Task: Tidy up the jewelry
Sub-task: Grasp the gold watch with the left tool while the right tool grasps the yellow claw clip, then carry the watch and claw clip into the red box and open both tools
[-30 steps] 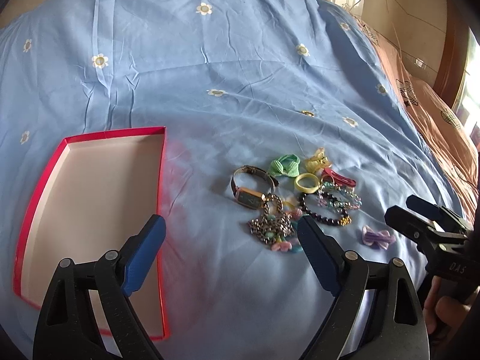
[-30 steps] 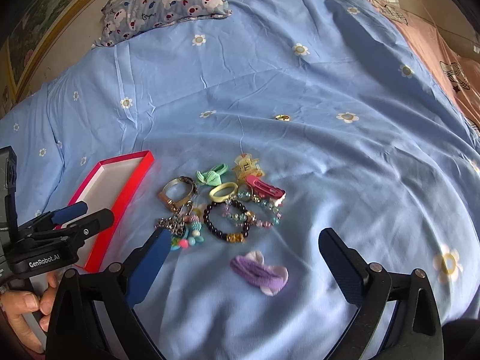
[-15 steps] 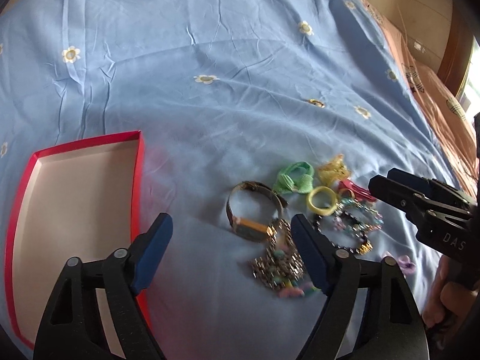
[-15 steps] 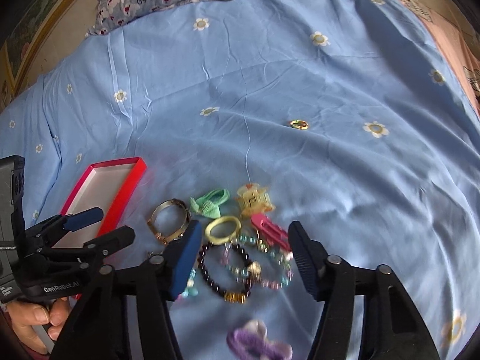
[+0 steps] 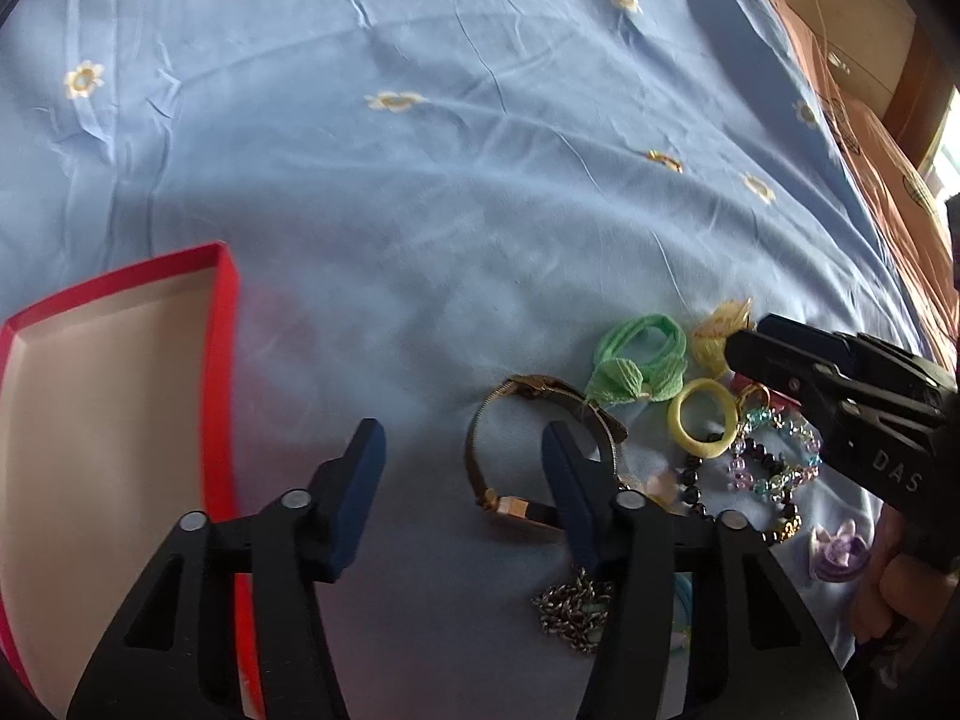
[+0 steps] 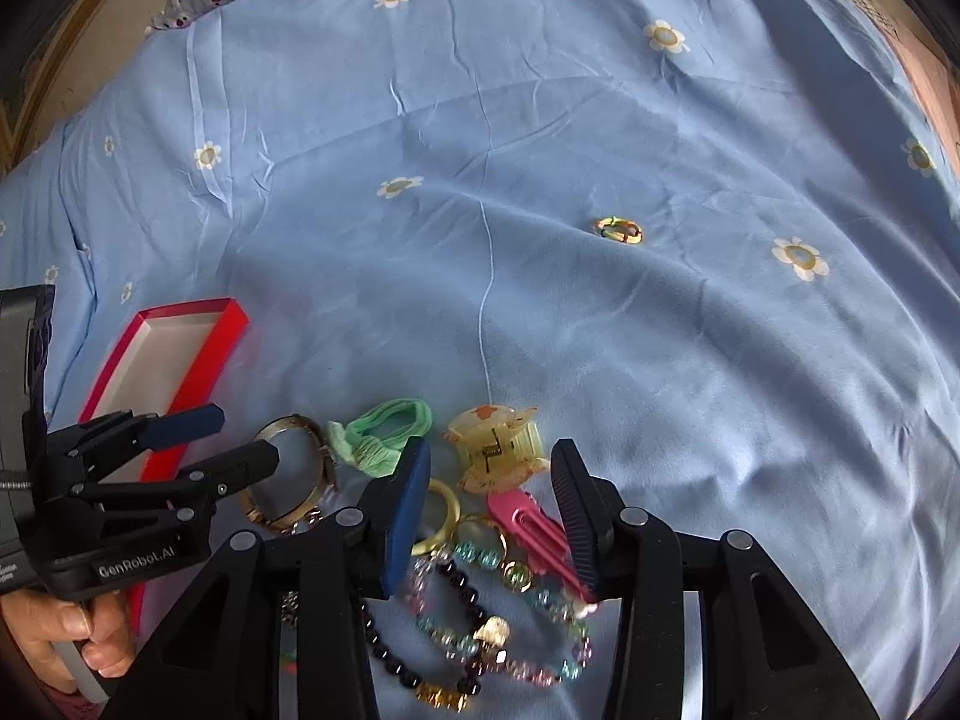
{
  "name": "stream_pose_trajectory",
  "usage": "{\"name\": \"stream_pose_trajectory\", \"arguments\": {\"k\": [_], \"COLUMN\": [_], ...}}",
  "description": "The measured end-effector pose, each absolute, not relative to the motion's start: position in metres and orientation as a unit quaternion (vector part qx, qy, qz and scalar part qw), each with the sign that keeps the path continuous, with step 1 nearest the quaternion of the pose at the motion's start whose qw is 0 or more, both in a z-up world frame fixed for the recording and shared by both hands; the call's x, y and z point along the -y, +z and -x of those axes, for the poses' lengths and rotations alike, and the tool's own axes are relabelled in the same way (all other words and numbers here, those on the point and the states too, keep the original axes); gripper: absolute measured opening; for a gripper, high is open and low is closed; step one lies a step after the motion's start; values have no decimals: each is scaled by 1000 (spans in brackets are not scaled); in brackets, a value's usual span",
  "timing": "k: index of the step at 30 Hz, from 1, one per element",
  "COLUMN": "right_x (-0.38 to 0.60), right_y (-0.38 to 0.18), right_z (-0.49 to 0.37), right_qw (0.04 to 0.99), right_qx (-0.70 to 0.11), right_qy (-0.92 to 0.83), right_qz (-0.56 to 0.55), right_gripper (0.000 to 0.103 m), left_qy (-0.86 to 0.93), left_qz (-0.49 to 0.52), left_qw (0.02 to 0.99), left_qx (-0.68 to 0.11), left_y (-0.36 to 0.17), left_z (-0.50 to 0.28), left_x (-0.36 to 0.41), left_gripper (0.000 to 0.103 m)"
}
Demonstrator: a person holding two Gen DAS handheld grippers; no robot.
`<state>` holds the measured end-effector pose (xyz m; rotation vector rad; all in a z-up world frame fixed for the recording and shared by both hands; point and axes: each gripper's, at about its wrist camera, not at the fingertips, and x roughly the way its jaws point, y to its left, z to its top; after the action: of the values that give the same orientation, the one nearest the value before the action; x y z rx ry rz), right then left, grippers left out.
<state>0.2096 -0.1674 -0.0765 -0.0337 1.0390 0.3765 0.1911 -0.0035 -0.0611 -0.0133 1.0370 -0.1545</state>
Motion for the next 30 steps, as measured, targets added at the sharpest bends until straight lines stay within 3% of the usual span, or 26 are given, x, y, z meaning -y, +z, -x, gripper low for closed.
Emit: {"name": "stream_pose_trajectory", "arguments": {"k": [4, 6, 8, 10, 30], "right_x": [167, 168, 168, 169, 133], "right_y": [-86, -86, -83, -79, -36], "right_z": [-215, -213, -212, -211, -175], "right_qw": [844, 847, 849, 851, 851], "right_qx": [-505, -502, -498, -495, -467], "right_qy": [178, 177, 175, 176, 240], "right_qz": [13, 14, 16, 11, -20], "right_gripper": [22, 22, 20, 14, 14], "left_qy": [-91, -100, -105, -108, -82], "left_qz": [9, 16, 19, 22, 93], "left_qw": [860, 859, 860, 863, 890], "left_qx": [-502, -501, -498, -494, -439], "left_y": [-66, -66, -65, -62, -20], "left_z": [-193, -192, -192, -190, -140], "left_x": [8, 8, 9, 8, -50], "left_gripper": [28, 12, 6, 6, 4]}}
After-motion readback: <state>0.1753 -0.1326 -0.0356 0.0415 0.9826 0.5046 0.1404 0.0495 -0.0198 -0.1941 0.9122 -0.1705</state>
